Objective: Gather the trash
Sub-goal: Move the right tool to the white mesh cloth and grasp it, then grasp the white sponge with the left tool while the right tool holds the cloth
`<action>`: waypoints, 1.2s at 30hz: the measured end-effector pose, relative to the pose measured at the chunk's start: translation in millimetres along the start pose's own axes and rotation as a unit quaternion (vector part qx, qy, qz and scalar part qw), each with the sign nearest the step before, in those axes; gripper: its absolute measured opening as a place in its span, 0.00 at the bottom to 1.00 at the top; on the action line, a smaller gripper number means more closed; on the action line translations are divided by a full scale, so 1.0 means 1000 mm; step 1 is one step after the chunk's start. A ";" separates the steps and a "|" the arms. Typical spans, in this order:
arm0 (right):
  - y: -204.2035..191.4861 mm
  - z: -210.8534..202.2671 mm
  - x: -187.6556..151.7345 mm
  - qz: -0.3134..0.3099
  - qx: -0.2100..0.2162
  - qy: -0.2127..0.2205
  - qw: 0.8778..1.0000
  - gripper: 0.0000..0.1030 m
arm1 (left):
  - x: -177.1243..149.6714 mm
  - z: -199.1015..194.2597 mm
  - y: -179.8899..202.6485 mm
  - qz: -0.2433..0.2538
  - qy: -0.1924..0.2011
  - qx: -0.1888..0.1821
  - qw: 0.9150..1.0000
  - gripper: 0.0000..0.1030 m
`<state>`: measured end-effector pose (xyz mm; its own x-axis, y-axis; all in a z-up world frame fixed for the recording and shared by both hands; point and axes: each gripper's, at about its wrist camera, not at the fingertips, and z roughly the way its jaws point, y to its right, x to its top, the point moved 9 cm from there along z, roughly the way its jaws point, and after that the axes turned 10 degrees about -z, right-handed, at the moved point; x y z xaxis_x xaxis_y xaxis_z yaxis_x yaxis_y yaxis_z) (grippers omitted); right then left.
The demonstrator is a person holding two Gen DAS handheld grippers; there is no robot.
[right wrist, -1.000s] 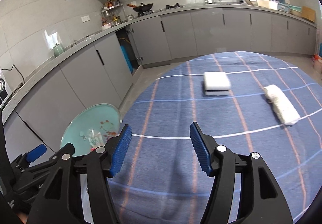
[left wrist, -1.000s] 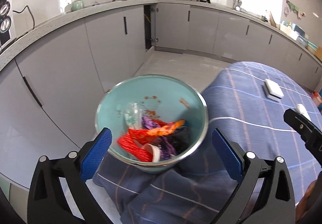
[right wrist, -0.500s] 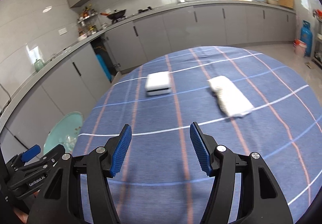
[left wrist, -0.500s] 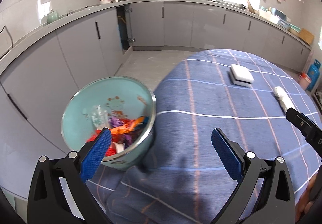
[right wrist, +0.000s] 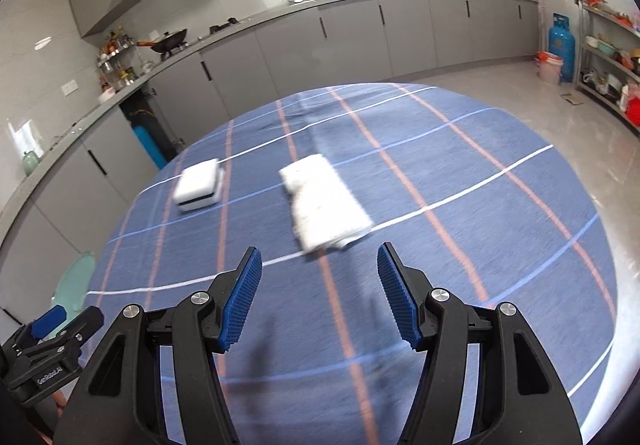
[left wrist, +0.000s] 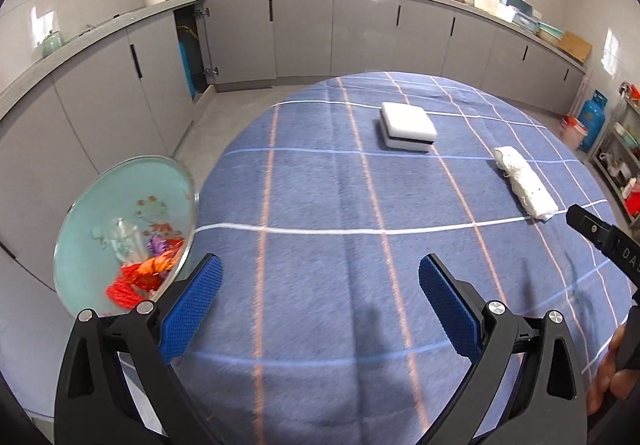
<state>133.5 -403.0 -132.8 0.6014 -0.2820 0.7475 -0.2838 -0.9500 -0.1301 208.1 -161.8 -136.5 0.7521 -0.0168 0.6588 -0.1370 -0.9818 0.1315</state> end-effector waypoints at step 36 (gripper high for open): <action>-0.011 0.133 0.075 -0.082 0.033 -0.076 0.993 0.16 | 0.056 0.083 0.050 0.003 -0.033 -0.008 0.999 0.90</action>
<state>281.4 -431.4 -161.9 0.7427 -0.1344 0.6559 -0.1255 -0.9902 -0.0608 296.7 -227.3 -154.5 0.7924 -0.0363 0.6090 -0.1522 -0.9784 0.1396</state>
